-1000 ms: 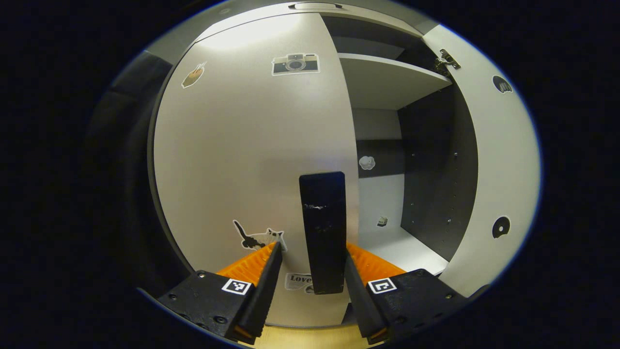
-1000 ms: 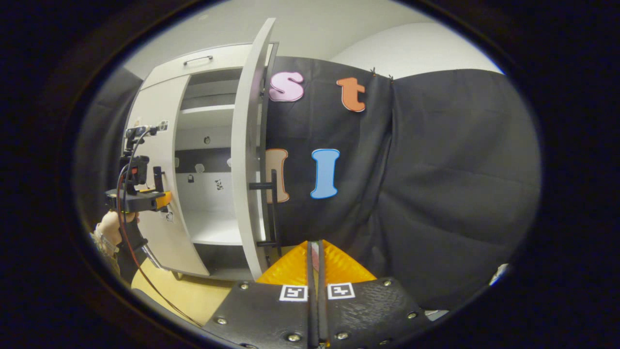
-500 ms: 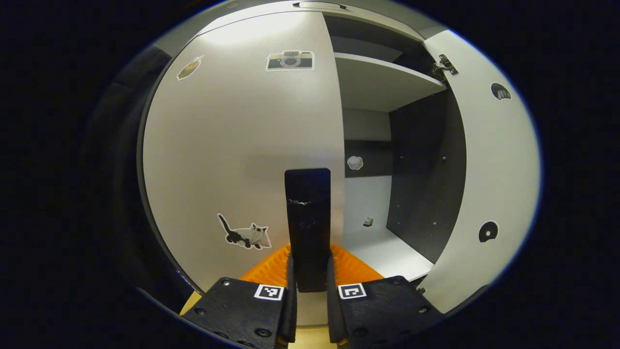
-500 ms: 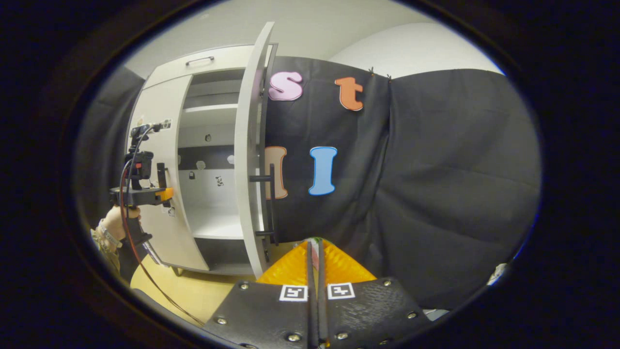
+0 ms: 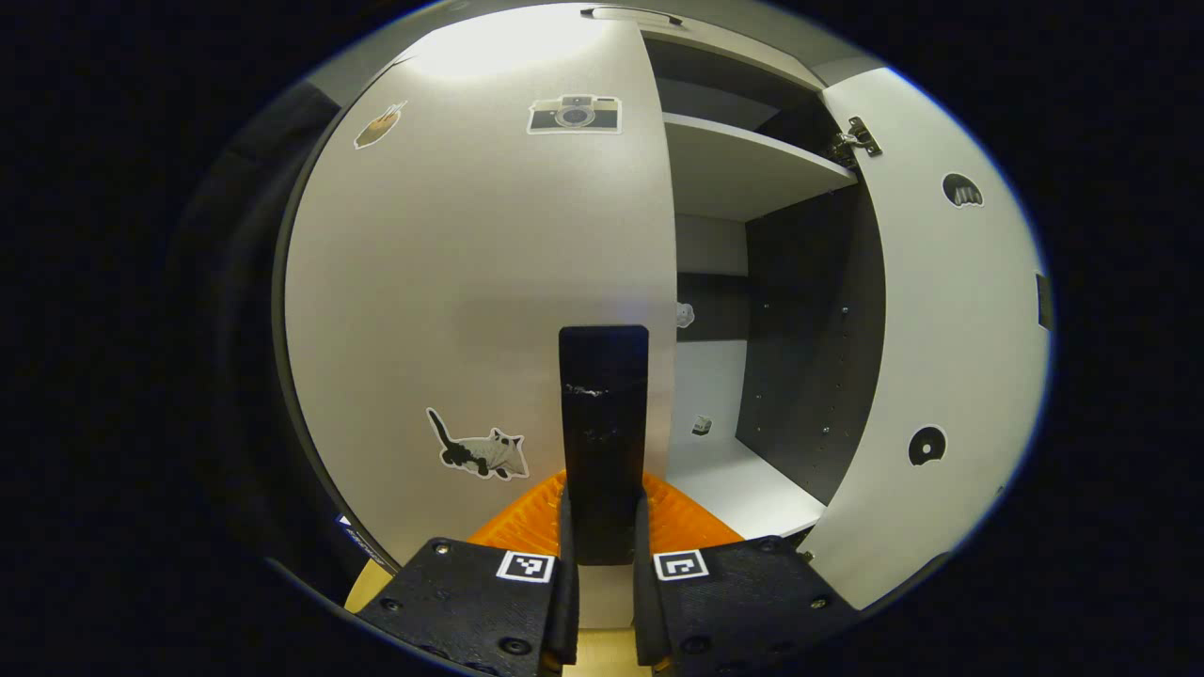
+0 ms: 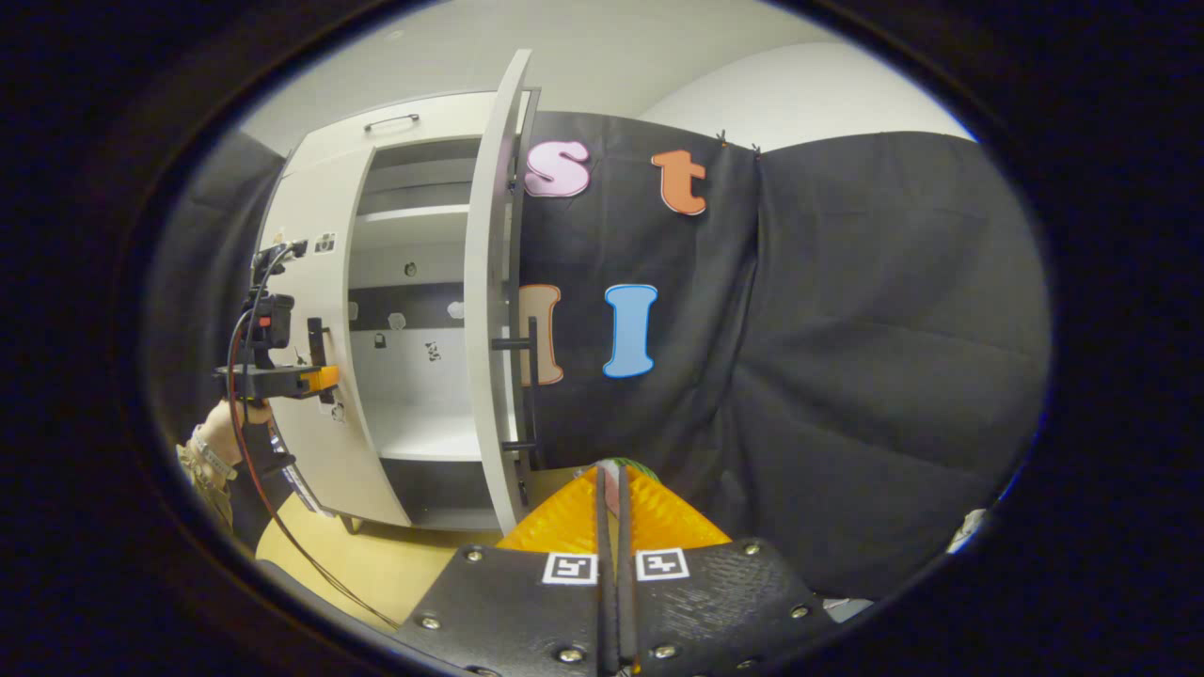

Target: Open the right door of the double-door shoe cabinet with the right hand, and open the left door with the left hand.

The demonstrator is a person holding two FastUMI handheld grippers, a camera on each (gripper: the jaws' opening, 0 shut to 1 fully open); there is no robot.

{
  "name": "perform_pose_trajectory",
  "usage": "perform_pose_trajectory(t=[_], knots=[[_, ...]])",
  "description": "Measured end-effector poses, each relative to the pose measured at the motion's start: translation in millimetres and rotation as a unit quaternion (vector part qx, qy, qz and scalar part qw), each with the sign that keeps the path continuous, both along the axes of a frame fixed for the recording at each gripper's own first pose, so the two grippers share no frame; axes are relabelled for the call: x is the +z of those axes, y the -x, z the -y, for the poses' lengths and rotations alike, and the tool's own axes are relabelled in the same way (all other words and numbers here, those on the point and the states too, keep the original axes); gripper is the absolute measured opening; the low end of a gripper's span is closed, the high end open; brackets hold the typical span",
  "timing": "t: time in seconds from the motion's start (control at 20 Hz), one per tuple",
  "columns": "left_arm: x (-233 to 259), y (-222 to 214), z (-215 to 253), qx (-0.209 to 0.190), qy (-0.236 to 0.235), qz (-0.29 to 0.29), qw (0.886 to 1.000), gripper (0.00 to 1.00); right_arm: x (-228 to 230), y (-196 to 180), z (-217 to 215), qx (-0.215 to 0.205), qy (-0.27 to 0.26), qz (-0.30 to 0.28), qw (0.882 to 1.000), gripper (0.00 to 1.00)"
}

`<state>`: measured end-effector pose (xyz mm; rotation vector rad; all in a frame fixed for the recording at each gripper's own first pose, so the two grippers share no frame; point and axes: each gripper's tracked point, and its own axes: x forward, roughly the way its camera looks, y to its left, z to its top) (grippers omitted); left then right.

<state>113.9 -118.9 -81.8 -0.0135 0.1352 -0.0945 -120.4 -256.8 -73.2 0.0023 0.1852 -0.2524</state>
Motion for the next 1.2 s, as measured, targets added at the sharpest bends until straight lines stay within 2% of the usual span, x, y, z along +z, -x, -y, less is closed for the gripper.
perform_pose_trajectory(t=[1.2], knots=[[0.2, 6.9, -13.8, -0.025, 0.015, -0.004, 1.0, 0.24, -0.9, -2.7, -23.1, 0.084, -0.026, -0.01, 0.996, 0.01]])
